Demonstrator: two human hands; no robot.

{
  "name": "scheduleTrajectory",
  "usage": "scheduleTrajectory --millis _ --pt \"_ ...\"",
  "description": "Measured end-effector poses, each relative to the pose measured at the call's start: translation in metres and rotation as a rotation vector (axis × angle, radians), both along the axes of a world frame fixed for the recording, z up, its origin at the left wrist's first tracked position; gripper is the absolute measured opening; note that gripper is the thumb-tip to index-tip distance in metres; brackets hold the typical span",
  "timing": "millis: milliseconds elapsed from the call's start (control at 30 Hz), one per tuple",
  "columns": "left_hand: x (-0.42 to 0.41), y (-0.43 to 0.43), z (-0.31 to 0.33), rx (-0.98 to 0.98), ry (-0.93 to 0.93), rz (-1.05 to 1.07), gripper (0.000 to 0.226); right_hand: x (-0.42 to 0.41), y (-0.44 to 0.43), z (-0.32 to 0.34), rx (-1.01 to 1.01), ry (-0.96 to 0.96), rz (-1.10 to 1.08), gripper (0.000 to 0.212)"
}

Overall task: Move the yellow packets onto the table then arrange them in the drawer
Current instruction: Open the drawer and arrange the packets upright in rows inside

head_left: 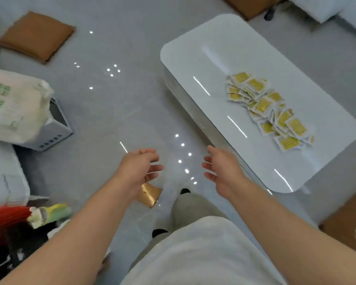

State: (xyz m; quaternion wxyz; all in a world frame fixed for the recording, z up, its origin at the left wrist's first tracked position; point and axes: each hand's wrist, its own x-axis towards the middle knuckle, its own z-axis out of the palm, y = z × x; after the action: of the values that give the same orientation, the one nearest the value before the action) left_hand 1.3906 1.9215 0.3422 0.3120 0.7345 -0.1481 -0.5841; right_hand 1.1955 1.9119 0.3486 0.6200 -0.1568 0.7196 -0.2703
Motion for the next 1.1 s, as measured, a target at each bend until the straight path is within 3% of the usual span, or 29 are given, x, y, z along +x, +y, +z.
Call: scheduleTrajectory --millis 267,433,500,667,833,1100 --pt "0.023 -0.114 -0.007 -0.001 -0.04 -0.246 0.015 0.032 -0.067 -0.025 0.017 -0.028 -0.252 0.011" --pt "0.029 -0.167 0.002 -0.014 -0.066 -0.317 0.014 0.049 -0.113 -0.026 -0.017 -0.044 -0.299 0.035" --pt "0.026 -0.179 0.005 0.0 -0.055 -0.328 0.015 0.051 -0.125 -0.025 -0.017 -0.032 -0.323 0.038" --pt "0.009 -0.202 0.003 0.036 -0.041 -0.424 0.011 0.045 -0.14 -0.029 0.009 -0.033 -0.417 0.023" --pt "-0.006 -0.217 0.003 0.049 -0.038 -0.502 0.013 0.039 -0.142 -0.03 -0.016 -0.063 -0.544 0.046" --pt "-0.026 -0.248 0.0 0.045 -0.045 -0.718 0.017 0.027 -0.147 -0.033 -0.016 -0.037 -0.714 0.045"
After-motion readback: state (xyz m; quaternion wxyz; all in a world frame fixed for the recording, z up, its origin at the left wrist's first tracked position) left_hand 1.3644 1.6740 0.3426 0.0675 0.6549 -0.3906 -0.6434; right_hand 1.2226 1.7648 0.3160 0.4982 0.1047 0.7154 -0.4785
